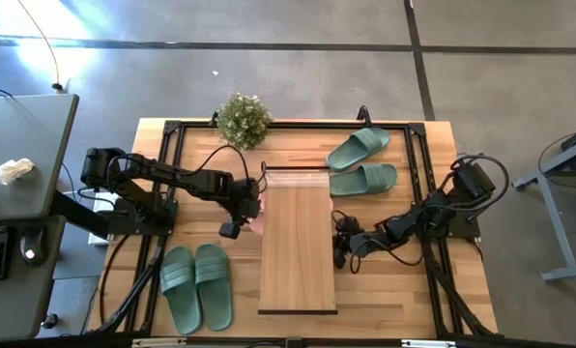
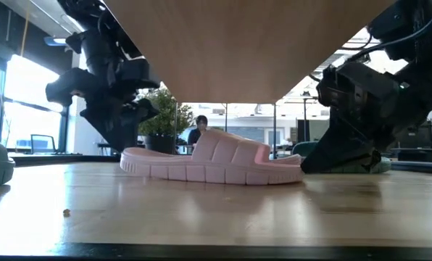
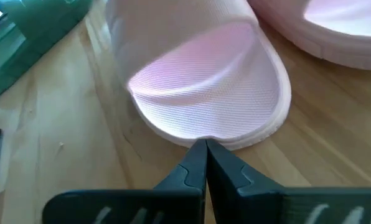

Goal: Pick and place slides into the shelf
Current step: Put the pink slide under the shelf aligned with the other pink slide

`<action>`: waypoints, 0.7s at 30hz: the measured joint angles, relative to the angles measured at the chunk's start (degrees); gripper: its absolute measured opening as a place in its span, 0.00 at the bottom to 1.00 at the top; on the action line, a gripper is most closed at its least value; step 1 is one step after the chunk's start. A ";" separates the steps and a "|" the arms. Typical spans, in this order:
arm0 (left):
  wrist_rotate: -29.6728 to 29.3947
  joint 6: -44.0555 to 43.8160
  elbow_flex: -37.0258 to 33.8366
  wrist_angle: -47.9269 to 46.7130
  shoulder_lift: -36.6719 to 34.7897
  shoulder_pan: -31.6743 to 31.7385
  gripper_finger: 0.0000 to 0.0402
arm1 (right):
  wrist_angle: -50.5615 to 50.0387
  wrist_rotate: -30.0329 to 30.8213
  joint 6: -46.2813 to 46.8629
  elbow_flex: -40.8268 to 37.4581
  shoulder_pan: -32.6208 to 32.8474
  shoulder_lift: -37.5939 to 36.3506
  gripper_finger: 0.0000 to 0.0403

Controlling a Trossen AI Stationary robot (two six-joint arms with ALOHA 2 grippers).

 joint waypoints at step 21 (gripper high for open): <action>2.82 -0.91 0.05 1.16 0.00 -0.07 0.28 | -6.60 10.02 -3.18 0.03 0.48 -0.01 0.00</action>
